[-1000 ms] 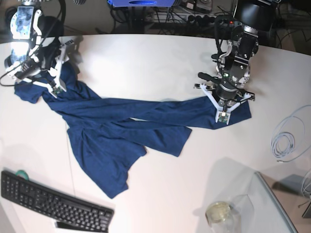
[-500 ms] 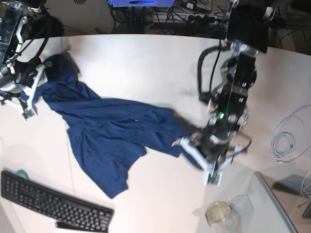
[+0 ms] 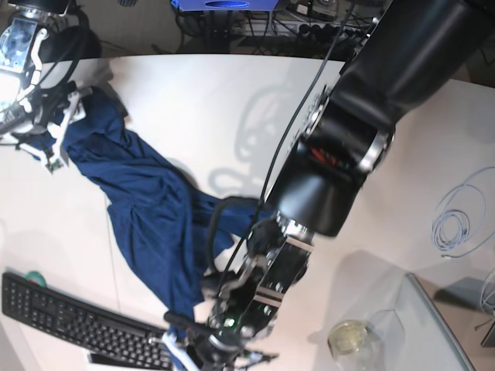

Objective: Layout the t-shirt on the table in an organized manner, then fold the t-shirt properly
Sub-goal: 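Grasp the hem with the left gripper and drag it away from the right gripper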

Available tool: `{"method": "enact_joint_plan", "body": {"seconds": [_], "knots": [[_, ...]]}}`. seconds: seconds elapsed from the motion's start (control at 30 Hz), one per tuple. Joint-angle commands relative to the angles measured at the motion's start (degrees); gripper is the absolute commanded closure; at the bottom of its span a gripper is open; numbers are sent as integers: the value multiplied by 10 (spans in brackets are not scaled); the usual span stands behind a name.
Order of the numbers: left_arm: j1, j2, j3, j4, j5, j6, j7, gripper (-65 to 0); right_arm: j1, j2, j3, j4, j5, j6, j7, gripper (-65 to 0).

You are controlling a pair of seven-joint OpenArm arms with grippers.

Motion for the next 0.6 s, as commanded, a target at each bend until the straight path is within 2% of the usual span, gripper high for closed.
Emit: {"method": "enact_joint_plan", "body": {"seconds": [0.0,0.13,0.2,0.27,0.37,0.4,0.43,0.5,0.57], "knots": [[-48,-5,-2,-24,2,17,-54,0,-1,-1,2,15,0,0,2,-411],[-106,-5,-1,-118,-43,98,-196,0,-25,-17,2,43,0,0,2,-411],[-130,-5,0,-162,-68,106,-231,0,-28,-27,2,56,0,0,2,-411],[-137,-5,0,-180,-74,106,-237,-168,-29,-31,2,60,0,0,2,-411],[-119,-5,2,-178,-73,106,-237,-492,-29,-31,-2,61,0,0,3,-411],[-110,-5,2,-178,-73,106,-237,-584,-29,-31,-2,61,0,0,9,-411],[-100,-5,4,-178,-72,106,-237,-650,-29,-31,0,61,0,0,16,-411],[-74,-5,30,-175,-72,105,-237,-650,-33,-31,2,61,0,0,32,-411],[-40,-5,89,-144,-72,105,-236,-650,-37,-31,2,64,0,0,51,-411]]}}
